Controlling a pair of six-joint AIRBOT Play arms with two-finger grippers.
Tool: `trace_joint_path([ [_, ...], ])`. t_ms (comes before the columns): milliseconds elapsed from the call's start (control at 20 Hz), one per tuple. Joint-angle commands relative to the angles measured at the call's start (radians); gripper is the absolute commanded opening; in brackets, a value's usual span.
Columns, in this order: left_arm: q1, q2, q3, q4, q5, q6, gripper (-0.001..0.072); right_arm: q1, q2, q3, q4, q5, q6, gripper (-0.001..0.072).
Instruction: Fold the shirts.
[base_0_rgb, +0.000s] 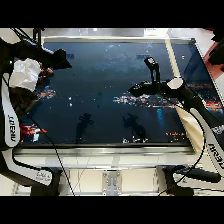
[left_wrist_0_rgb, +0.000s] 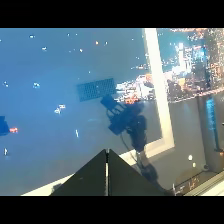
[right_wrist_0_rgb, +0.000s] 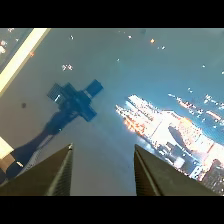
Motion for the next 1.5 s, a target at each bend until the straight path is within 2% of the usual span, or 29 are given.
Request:
trace_joint_path([
  [0, -0.001, 0.0, 0.0, 0.0, 0.0, 0.0, 0.0012, 0.001, 0.0, 0.0, 0.0, 0.0, 0.0, 0.0446],
  [850, -0.001, 0.0, 0.0, 0.0, 0.0, 0.0, 0.0012, 0.001, 0.0, 0.0, 0.0, 0.0, 0.0, 0.0446],
  [1100, -0.001, 0.0, 0.0, 0.0, 0.002, 0.002, 0.0012, 0.001, 0.0, 0.0, 0.001, -0.068, -0.002, 0.0446],
  [1450, -0.001, -0.001, 0.0, 0.006, 0.189, 0.023, 0.0019, 0.001, 0.0, 0.0, 0.011, -0.075, 0.0, 0.0446],
])
